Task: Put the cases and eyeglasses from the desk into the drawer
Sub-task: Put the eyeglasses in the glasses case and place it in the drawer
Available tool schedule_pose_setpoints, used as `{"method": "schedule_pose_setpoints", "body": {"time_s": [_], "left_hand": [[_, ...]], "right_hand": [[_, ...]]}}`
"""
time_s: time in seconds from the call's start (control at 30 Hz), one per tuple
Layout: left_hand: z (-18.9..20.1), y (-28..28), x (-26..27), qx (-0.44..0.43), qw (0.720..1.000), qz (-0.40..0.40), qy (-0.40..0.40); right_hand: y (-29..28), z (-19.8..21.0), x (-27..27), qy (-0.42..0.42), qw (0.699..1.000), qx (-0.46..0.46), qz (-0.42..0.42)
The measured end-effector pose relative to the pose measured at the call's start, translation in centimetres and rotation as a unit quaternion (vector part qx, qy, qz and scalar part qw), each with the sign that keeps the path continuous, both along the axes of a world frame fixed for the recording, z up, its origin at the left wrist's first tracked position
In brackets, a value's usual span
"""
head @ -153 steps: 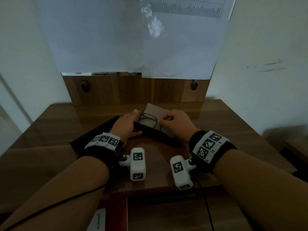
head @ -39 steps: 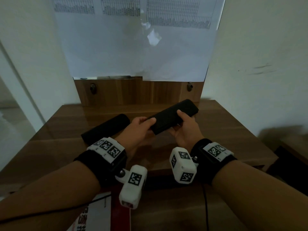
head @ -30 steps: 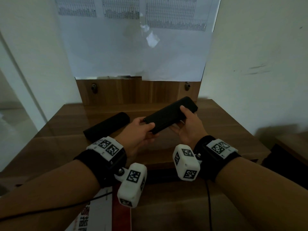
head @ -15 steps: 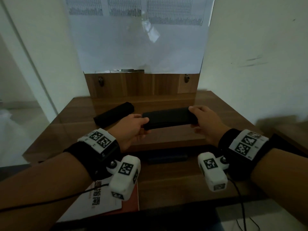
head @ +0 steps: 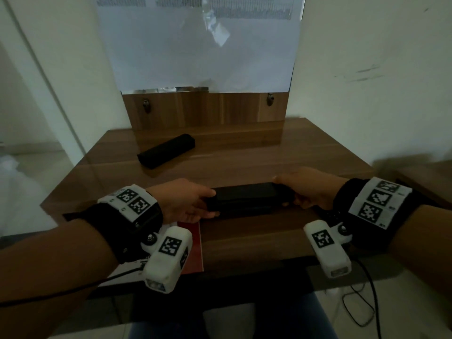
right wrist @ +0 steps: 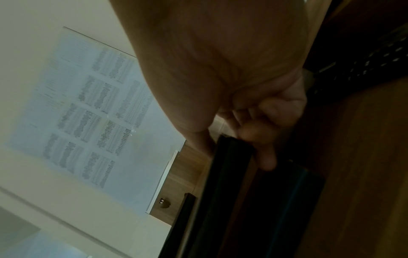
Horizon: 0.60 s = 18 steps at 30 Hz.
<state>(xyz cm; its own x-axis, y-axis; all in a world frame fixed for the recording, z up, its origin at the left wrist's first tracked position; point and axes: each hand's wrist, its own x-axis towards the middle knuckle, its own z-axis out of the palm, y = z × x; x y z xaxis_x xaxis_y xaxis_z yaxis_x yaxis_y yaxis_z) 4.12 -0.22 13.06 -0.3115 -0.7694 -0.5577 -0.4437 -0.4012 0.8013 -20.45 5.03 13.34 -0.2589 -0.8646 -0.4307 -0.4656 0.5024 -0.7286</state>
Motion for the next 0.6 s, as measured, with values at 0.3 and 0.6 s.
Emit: {"method": "schedule_pose_setpoints", "body": {"time_s": [0.3, 0.6], "left_hand": [[-2.5, -0.3, -0.9, 0.050, 0.996, -0.036, -0.060], [-5.3, -1.5, -2.5, 0.085, 0.989, -0.056, -0.106]], "right_hand": [[-0.7, -1.6, -0.2, 0.001, 0.993, 0.119, 0.023], [-2.6, -4.2, -0.5, 0.062, 0.975, 0.200, 0.081]]}}
